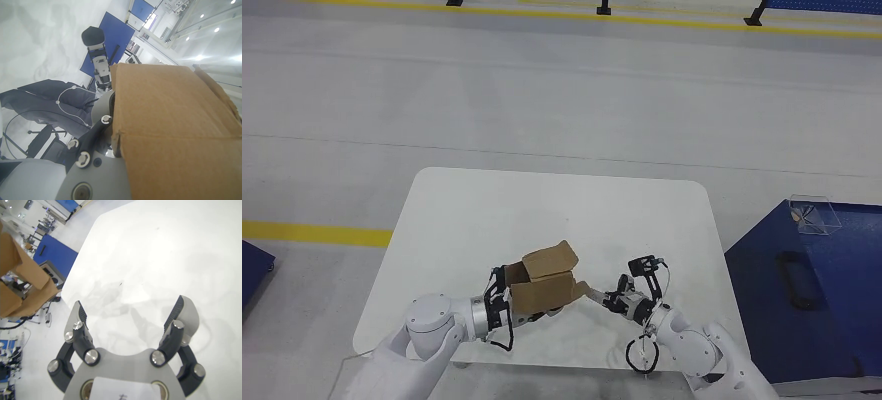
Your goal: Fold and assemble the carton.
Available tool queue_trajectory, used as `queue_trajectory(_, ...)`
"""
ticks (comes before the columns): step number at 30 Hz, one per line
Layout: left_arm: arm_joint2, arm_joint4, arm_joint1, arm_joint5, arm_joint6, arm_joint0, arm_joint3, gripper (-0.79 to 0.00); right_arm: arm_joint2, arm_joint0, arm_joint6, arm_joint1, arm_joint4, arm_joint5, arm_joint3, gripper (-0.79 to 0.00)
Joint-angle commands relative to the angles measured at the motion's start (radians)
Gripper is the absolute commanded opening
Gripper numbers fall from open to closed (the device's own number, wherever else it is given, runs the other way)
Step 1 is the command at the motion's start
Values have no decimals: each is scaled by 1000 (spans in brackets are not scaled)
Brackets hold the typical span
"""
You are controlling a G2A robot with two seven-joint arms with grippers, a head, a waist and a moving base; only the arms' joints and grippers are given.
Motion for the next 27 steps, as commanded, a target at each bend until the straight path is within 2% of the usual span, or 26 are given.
queue_trajectory(1, 5, 3, -1, 4, 3, -1, -2, -785, -15, 3, 17, -3, 52, -29, -1, 0)
queue_trajectory(11, 36, 37, -4, 4, 9, -6, -9, -785, 29, -4, -1, -1, 132, -88, -38, 0)
queue_trajectory(13, 41, 66, -4, -7, 32, -3, -14, -785, 37, -3, -1, 0, 132, -86, -41, 0)
queue_trajectory(27, 52, 76, -3, 0, 13, 0, -15, -785, 25, 14, 0, -4, 127, -73, -71, 0)
